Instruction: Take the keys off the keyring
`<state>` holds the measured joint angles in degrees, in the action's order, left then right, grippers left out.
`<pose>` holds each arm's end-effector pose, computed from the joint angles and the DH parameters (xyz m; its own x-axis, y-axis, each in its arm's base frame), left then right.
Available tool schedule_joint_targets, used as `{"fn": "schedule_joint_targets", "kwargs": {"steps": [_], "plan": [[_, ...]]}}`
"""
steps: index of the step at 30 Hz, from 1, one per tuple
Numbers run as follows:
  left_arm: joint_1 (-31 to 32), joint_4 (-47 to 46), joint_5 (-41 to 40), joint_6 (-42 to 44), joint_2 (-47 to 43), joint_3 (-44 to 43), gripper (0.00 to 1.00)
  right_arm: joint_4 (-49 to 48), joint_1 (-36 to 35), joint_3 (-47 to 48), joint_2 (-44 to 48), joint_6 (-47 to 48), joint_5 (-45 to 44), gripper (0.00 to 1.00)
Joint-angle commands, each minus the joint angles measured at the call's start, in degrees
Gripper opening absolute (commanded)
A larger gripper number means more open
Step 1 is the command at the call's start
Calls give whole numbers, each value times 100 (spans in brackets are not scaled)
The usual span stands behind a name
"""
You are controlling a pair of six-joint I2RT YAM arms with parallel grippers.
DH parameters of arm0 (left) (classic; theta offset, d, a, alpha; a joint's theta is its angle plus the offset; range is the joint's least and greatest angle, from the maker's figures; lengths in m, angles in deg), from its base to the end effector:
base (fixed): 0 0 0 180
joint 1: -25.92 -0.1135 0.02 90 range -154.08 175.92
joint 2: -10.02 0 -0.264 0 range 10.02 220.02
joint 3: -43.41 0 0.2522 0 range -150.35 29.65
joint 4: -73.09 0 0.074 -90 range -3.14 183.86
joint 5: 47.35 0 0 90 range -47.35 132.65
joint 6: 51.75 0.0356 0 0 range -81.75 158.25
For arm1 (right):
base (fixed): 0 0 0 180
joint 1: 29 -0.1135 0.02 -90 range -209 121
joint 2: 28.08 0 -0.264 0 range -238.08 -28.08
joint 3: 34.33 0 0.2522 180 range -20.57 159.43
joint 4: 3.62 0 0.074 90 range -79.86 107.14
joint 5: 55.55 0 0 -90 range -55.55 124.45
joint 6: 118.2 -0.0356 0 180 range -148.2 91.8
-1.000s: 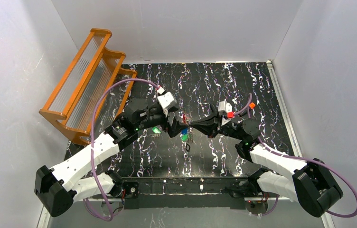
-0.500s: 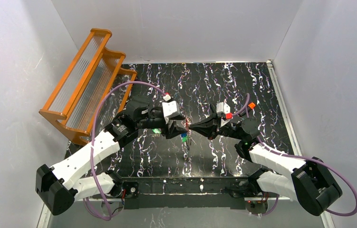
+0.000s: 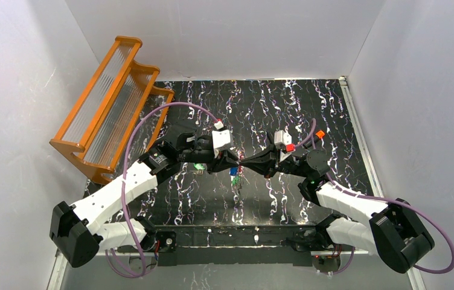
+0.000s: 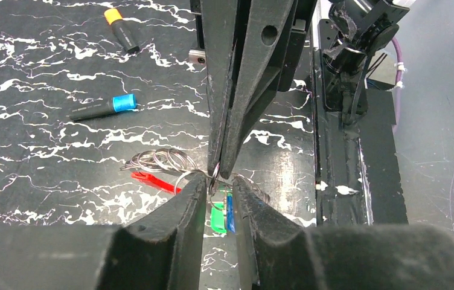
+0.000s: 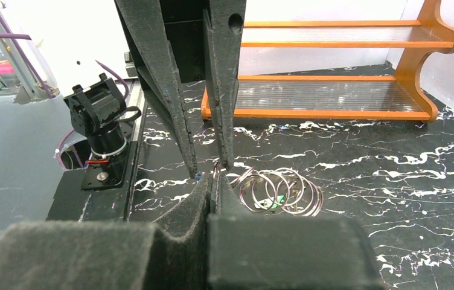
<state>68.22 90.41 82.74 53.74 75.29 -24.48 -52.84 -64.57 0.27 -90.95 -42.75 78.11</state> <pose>0.1764 -0.1915 0.3391 0.0797 0.2037 -0.9758 0.9903 0.0957 0.1008 0.1605 0.1450 0.2647 0.0440 0.2549 -0.9660 -0.9880 0.1543 -0.0043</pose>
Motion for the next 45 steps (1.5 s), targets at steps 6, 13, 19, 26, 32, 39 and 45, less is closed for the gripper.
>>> {"fn": "schedule_joint_targets", "kwargs": {"steps": [6, 13, 19, 26, 32, 39, 45], "plan": [[-30, 262, 317, 119, 142, -348, 14, -307, 33, 295, -90, 111, 109, 1], [-34, 628, 315, 243, 356, -460, 12, -364, 33, 314, -127, 118, 142, 1], [-31, 800, 119, 301, 381, -490, 15, -382, 35, 324, -120, 138, 101, 1], [-34, 701, 337, 22, 511, -619, 0, -350, 45, 342, -203, 177, 81, 1], [-29, 556, -784, -949, 465, -608, 0, 395, 69, 396, 48, 593, -473, 10], [-24, 828, -2613, -2755, 299, -574, 0, 1602, 68, 534, 506, 1054, -942, 37], [-27, 1529, -3675, -4418, 417, -649, 0, 2502, -217, 708, 523, 1308, -1477, 44]]}}
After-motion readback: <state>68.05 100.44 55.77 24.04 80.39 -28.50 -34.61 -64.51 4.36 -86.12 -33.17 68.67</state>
